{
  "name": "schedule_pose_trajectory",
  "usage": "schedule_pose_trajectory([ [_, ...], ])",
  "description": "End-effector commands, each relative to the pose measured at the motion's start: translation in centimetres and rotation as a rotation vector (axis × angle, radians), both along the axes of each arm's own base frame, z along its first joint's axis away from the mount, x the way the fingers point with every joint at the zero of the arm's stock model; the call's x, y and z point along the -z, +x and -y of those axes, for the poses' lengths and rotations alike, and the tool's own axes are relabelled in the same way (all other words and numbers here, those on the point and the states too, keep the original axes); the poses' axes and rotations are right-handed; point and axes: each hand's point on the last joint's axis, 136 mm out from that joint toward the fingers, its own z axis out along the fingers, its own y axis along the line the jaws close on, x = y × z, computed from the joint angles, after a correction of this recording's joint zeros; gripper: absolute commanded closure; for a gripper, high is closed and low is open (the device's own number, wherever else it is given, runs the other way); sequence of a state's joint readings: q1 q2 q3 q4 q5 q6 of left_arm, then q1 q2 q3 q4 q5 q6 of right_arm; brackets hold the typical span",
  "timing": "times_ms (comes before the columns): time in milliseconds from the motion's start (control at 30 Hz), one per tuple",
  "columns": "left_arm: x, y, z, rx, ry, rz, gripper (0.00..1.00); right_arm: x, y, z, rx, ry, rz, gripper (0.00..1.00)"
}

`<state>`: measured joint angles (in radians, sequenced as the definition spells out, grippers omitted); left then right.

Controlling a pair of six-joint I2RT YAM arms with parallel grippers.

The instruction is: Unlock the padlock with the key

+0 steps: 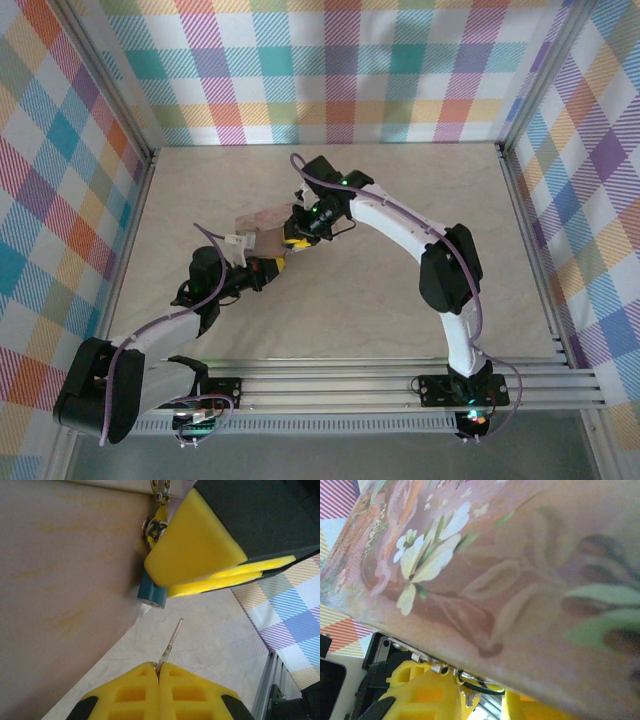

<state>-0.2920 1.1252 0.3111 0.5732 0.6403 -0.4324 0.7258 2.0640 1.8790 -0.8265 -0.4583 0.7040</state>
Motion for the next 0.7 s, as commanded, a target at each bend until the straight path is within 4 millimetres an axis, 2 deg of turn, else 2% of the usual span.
schedule_pose_trajectory([
  [0,-1.8,0.8,0.1,0.003,-0.033,0.047,1.0,-3.5,0.3,-0.3,0.008,0.097,0.056,1.0],
  [167,-1.2,0.9,-0.1,-0.004,-0.028,0.024,1.0,-3.2,0.4,0.0,0.03,0.1,0.068,1.0],
  [333,-0.1,0.6,-0.5,-0.013,-0.038,-0.005,1.0,-3.1,1.2,1.1,0.092,0.107,0.087,1.0],
  [433,-0.2,0.6,-0.4,-0.002,-0.058,-0.012,1.0,-3.3,1.5,1.6,0.117,0.119,0.096,1.0],
  [667,-0.6,1.2,0.5,0.048,-0.077,-0.022,1.0,-3.2,1.1,1.3,0.112,0.139,0.076,1.0],
])
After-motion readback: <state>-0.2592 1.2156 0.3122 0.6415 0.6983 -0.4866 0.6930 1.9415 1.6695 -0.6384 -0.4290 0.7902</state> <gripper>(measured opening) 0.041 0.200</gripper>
